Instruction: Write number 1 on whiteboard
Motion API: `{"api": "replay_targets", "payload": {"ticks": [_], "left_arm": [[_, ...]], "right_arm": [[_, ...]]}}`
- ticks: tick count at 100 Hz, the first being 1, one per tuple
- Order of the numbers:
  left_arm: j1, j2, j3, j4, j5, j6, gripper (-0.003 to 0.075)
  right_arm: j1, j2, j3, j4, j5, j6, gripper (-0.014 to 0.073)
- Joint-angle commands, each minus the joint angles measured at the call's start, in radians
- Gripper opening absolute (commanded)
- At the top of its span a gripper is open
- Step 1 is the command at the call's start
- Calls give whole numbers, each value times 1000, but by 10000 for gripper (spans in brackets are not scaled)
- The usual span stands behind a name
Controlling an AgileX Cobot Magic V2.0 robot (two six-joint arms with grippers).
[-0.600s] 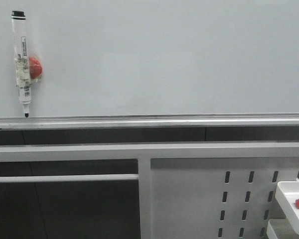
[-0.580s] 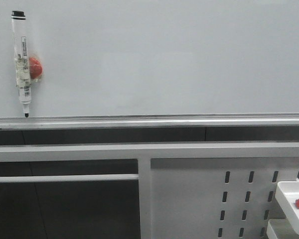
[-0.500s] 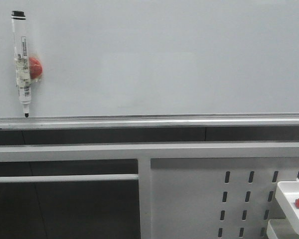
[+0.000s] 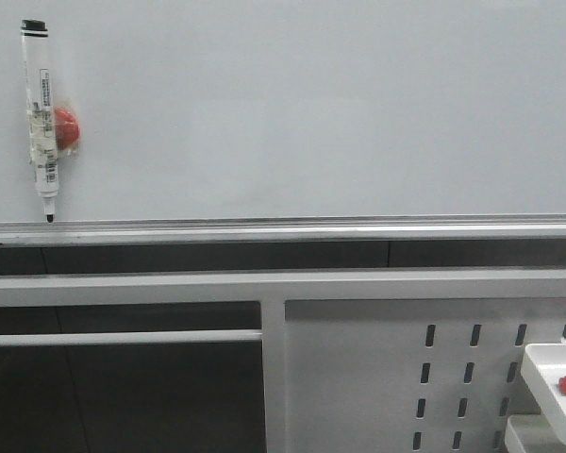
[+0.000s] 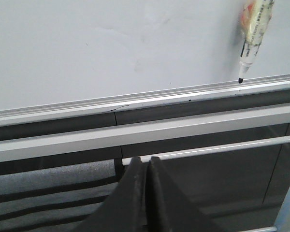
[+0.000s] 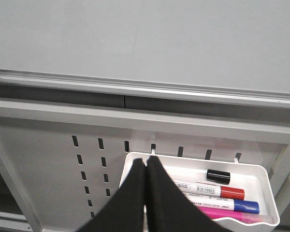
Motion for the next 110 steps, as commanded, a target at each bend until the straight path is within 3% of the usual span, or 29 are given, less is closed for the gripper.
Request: {"api": "replay_targets", "payload": {"ticks": [1,38,54,64,74,83,95,110], "left_arm": [[4,-22,35,-9,-59,-9,-20],[4,-22,35,-9,-59,-9,-20],[4,-22,35,102,-144,1,-20],[4,-22,35,80,-222,1,-20],[4,-22,35,-180,-276,-12,-20],[4,-22,35,-460,-286,-12,-20],[4,-22,33,-696,-291,-12,-20],[4,-22,29,-966,-295,-12,-20]], "right_arm": [[-7,-21,13,1,-30,-1,-62],[-7,-21,13,-18,-65,-1,-62],[-7,-21,13,-19,-244,-1,-62],[-7,-21,13,64,-395,-1,-62],[-7,-21,13,251,-526,66,-62],[-7,-21,13,375,-544,109,-62],[-7,-21,13,466,-534,109,-62],[-7,-21,-3,470,-532,109,-62]]}}
